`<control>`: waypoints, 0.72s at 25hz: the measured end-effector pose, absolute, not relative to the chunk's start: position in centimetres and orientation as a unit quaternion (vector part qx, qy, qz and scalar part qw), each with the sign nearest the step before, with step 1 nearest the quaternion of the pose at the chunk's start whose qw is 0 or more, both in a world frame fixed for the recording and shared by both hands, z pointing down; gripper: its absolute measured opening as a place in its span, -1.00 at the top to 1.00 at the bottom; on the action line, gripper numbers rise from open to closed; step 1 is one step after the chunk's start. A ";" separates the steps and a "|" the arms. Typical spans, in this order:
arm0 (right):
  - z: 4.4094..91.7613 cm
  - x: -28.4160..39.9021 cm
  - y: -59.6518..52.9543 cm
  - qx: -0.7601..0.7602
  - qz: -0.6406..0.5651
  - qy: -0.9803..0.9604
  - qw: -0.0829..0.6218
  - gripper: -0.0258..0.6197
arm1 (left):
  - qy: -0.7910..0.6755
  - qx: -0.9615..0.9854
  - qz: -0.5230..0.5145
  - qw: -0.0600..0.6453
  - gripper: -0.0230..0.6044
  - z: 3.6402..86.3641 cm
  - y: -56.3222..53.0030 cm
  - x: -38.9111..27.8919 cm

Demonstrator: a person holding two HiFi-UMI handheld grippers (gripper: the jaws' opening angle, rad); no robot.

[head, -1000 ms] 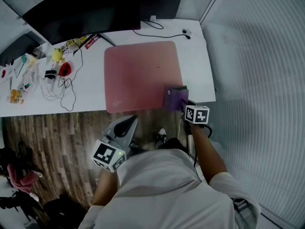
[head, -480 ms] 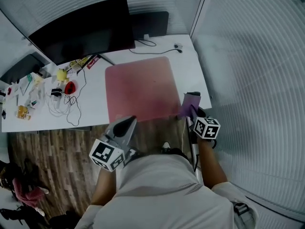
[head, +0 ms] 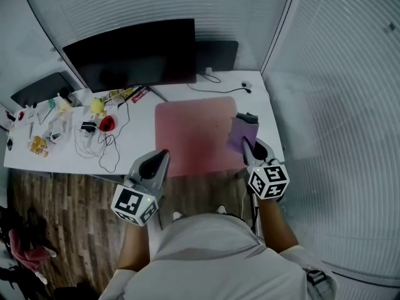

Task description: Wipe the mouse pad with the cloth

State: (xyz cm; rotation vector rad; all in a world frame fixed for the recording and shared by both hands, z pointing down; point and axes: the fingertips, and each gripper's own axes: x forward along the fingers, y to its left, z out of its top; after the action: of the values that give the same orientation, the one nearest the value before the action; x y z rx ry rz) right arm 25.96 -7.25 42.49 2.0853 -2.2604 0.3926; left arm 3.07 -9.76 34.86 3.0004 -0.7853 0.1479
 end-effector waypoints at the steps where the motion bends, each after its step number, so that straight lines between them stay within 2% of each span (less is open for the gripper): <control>1: 41.2 25.0 -7.8 0.666 0.112 -0.737 0.021 0.79 | -0.260 0.964 0.045 0.014 0.92 34.5 -10.1 2.3; 8: 35.0 20.5 -8.9 0.644 0.033 -0.764 0.016 0.79 | -0.289 0.957 0.029 0.009 0.92 33.7 -11.4 -1.5; 18: 35.6 21.2 -8.8 0.648 0.054 -0.759 0.007 0.79 | -0.284 0.958 0.024 0.010 0.92 33.4 -11.8 -0.8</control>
State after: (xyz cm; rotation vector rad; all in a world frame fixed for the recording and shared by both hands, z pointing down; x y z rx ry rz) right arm 21.21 -8.83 35.57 2.0278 -2.3759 0.1701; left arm -0.79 -11.79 33.43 2.9914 -0.8871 0.0741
